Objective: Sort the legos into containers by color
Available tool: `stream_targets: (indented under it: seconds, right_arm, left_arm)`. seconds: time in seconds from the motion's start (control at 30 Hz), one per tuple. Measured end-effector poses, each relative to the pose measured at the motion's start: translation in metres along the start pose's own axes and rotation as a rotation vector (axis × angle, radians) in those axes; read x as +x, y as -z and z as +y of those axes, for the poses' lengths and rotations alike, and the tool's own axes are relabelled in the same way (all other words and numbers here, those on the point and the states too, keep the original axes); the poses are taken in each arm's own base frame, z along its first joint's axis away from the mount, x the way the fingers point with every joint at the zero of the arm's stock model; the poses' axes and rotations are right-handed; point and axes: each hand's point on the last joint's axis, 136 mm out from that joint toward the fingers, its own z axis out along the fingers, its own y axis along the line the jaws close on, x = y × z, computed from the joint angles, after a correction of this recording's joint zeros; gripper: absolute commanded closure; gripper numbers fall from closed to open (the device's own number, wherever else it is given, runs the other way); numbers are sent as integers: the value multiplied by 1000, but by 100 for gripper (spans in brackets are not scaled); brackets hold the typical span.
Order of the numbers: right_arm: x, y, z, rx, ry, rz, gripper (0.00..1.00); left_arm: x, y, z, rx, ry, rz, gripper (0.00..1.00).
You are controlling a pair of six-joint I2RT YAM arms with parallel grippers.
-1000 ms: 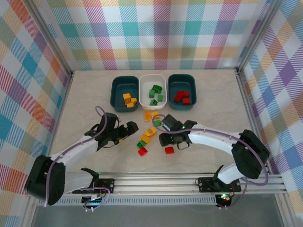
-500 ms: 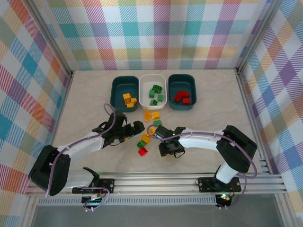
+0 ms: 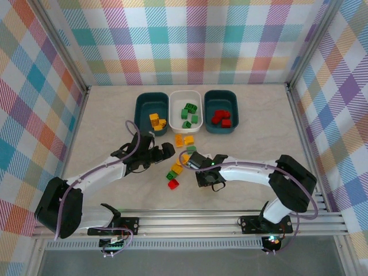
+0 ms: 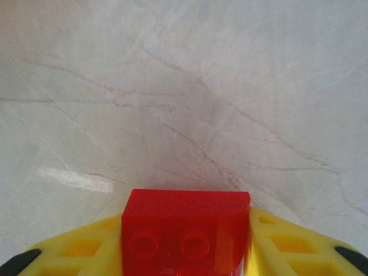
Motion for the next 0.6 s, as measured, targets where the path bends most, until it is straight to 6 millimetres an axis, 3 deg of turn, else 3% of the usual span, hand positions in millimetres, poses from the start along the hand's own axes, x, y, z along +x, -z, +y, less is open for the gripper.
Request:
stream_targets:
  seconds: [0.1, 0.17, 0.23, 0.4, 0.5, 0.6]
  right_arm:
    - [-15, 10, -4, 11, 14, -46, 57]
    - [-36, 18, -7, 11, 10, -85, 57]
    - [-69, 27, -16, 7, -25, -146, 57]
    - [-164, 53, -67, 19, -177, -320, 57]
    - [-213, 48, -105, 54, -258, -360, 57]
    - [-247, 21, -131, 68, -305, -345, 57]
  left_arm:
    - [-3, 2, -2, 1, -9, -8, 0]
    - [-2, 2, -1, -6, -9, -3, 0]
    - [1, 2, 1, -16, -12, 8, 1]
    - [13, 6, -3, -45, -83, 44, 4]
    - [22, 12, -5, -57, -141, 64, 5]
    - [32, 19, -9, -47, -191, 80, 5]
